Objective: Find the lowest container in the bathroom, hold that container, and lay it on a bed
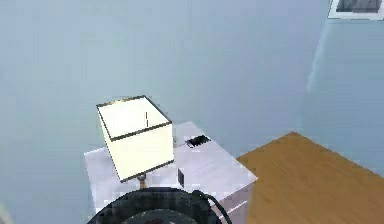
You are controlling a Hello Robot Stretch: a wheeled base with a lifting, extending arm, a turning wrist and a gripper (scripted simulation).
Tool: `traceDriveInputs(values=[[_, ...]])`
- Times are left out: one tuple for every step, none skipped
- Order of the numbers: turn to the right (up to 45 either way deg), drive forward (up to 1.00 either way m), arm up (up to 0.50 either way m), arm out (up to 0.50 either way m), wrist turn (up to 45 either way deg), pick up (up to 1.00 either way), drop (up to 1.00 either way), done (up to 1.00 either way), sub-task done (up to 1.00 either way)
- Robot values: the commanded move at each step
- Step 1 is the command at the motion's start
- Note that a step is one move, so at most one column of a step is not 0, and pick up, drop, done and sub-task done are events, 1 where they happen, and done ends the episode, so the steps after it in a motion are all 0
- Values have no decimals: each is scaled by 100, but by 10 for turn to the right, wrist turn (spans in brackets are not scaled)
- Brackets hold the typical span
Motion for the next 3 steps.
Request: traceDriveInputs(values=[[450, 0, 0, 0, 0, 0, 0, 0, 0], [210, 0, 0, 0, 0, 0, 0, 0, 0], [-450, 0, 0, 0, 0, 0, 0, 0, 0]])
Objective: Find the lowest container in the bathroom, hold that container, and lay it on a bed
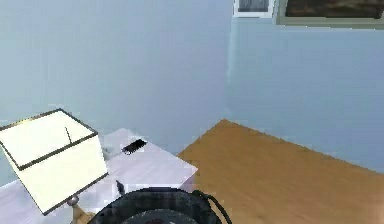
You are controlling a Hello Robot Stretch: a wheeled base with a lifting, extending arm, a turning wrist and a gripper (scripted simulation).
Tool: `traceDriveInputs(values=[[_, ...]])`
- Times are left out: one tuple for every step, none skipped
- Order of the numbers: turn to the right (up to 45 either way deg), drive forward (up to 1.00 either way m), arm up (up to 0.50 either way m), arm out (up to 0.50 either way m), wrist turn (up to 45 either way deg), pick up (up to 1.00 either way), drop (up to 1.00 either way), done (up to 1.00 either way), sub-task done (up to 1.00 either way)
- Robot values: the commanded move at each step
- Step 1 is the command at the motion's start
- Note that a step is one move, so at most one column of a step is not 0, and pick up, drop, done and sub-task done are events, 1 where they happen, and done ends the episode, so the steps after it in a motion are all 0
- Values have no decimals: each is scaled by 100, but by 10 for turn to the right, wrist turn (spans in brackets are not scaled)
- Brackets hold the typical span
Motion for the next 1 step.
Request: traceDriveInputs(values=[[-450, 0, 0, 0, 0, 0, 0, 0, 0]])
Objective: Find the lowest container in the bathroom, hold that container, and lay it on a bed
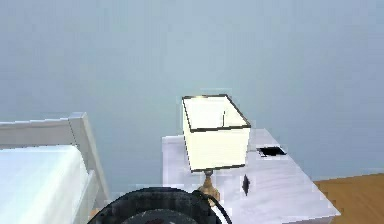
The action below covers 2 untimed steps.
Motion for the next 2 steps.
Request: traceDriveInputs(values=[[-210, 0, 0, 0, 0, 0, 0, 0, 0], [450, 0, 0, 0, 0, 0, 0, 0, 0]])
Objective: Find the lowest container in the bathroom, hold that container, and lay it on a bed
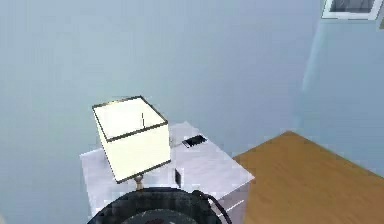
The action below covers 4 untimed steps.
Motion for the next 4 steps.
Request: traceDriveInputs(values=[[450, 0, 0, 0, 0, 0, 0, 0, 0], [330, 0, 0, 0, 0, 0, 0, 0, 0], [-450, 0, 0, 0, 0, 0, 0, 0, 0], [-450, 0, 0, 0, 0, 0, 0, 0, 0]])
